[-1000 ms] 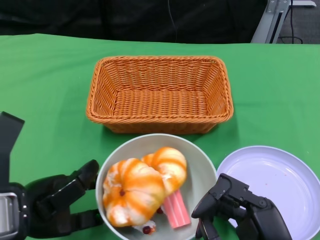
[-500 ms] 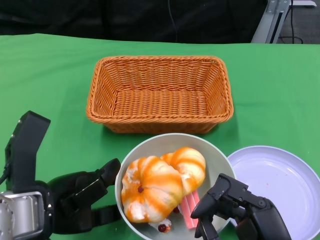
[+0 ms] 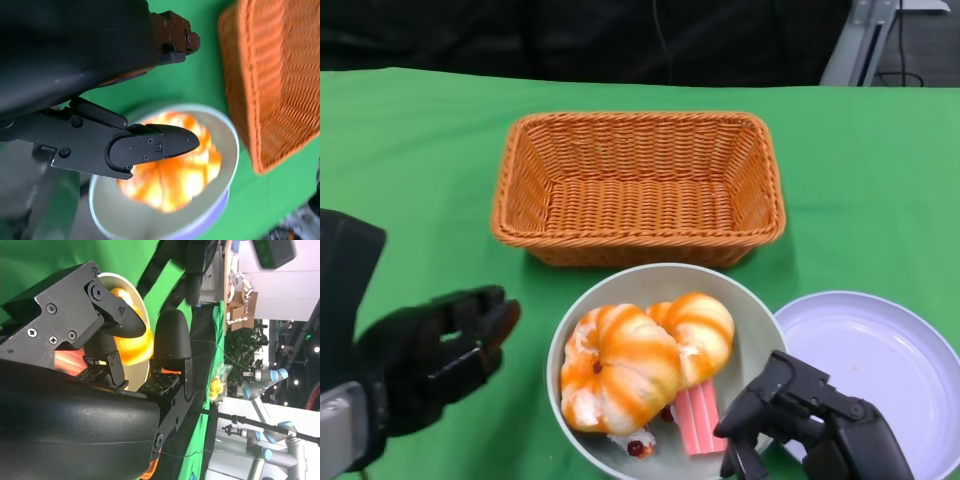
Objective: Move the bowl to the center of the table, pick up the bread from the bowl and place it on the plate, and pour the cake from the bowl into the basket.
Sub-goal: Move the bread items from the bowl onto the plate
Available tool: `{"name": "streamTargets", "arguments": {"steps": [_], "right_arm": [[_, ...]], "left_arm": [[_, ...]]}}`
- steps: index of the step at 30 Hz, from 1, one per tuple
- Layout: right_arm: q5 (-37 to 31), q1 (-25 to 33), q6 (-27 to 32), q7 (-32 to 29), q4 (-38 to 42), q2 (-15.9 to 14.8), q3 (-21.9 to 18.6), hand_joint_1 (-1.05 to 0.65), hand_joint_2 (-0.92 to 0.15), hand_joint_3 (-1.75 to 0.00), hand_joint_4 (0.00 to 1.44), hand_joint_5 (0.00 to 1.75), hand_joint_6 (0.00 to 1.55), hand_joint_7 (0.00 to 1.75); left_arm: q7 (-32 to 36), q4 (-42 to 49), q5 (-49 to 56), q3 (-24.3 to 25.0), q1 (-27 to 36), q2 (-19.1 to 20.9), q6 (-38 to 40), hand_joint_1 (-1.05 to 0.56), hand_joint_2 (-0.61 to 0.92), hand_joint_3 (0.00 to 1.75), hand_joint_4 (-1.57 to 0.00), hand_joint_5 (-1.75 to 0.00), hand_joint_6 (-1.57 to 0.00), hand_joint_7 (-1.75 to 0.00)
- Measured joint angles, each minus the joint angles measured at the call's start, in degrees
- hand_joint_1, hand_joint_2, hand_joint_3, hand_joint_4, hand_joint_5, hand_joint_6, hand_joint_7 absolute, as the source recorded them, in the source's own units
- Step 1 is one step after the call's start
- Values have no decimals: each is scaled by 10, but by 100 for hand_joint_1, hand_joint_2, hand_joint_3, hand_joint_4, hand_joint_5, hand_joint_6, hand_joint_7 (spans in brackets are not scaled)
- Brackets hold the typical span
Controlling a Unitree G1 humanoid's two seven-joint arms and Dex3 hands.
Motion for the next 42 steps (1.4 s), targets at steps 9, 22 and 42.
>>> {"name": "streamTargets", "arguments": {"steps": [9,22,42], "right_arm": [[-2,1,-9,8,-6,-14,-18,-15,-63,-79,69,135,70,101],[-141,-6,3,11,-103,-82,-60,-36,-89,0,71,73,78,27],[-641,-159,114,98,-221,-85,27,-83,-84,0,48,13,46,0]], "left_arm": [[-43,25,64,-12,88,5,-331,-23,92,20,-90,-22,-86,-13],[-118,328,157,-22,55,-15,-906,-5,88,48,-76,-141,-81,-111],[-89,439,160,-18,7,-34,-981,-8,77,72,-71,-153,-70,-131]]}}
